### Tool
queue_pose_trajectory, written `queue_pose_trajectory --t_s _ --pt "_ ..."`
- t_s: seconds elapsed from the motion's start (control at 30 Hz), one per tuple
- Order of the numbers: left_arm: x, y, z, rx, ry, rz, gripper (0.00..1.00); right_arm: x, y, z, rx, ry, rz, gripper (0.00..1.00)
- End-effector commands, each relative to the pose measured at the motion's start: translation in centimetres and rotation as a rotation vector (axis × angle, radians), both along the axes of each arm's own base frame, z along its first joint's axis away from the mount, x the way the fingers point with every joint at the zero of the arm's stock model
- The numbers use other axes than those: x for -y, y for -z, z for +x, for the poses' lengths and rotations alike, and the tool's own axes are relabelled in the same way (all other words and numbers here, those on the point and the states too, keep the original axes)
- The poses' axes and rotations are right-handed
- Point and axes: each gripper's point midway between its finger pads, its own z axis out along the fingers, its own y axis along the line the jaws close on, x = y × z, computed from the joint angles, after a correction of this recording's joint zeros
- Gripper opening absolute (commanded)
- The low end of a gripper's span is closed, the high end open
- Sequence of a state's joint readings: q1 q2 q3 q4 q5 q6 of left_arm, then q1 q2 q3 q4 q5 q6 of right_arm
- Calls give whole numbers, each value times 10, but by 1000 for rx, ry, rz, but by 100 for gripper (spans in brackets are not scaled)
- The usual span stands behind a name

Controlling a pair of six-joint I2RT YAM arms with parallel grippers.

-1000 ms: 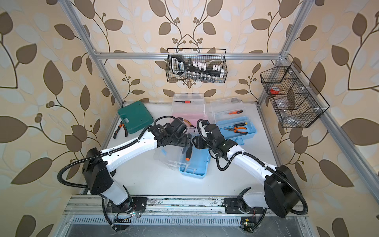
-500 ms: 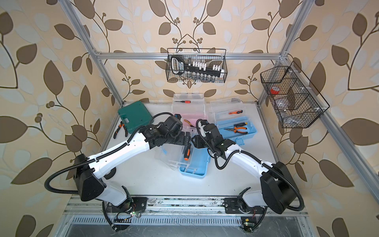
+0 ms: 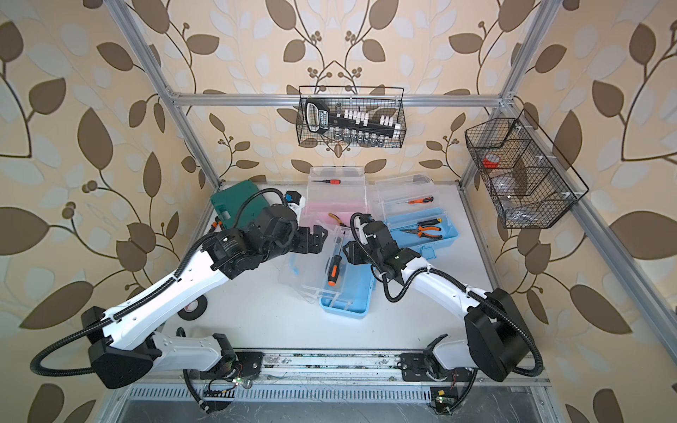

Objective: Close toolboxes
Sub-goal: Close the toolbox lid.

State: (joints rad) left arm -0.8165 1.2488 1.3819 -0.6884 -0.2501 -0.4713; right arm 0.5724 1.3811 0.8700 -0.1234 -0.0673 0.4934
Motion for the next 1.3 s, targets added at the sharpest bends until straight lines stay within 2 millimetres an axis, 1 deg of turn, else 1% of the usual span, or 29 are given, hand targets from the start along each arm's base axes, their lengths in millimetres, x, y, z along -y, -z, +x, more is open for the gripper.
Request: queue_pose_trajectory --t_s 0.0,0.1,0.23,0.4,0.5,0.6,0.73,0.83,0.93,1.0,1.1,1.2,1.27 --pt "-35 -9 -1 65 -95 49 99 25 30 -12 -83 51 -136 53" --pt "-44 -1 -3 47 -118 48 99 29 30 -13 -77 61 -149 53" --pt "-41 20 -4 -6 -115 67 99 35 30 -15 -75 77 -168 53" --pt "-21 49 0 -81 -73 66 99 43 22 -16 -56 99 -186 54" --pt "-10 62 2 -123 -49 64 99 49 15 -18 -43 113 -203 54" --pt "-1 71 4 -150 -28 62 99 54 7 -18 -25 124 -218 55" --pt "2 74 6 -153 -24 60 99 63 -5 -20 -2 143 -247 56" --pt "6 76 6 -160 -14 57 99 78 -13 -21 12 187 -300 56" --pt "9 80 6 -174 -1 58 99 99 -20 -25 28 253 -367 60" --pt "13 82 6 -183 11 57 99 113 -20 -28 25 290 -401 61" --pt "21 85 6 -204 38 50 99 130 -13 -33 0 322 -422 65" --pt "30 90 5 -229 68 43 99 144 8 -37 -72 335 -401 66" --pt "36 94 5 -243 84 40 99 149 26 -42 -124 333 -378 66"
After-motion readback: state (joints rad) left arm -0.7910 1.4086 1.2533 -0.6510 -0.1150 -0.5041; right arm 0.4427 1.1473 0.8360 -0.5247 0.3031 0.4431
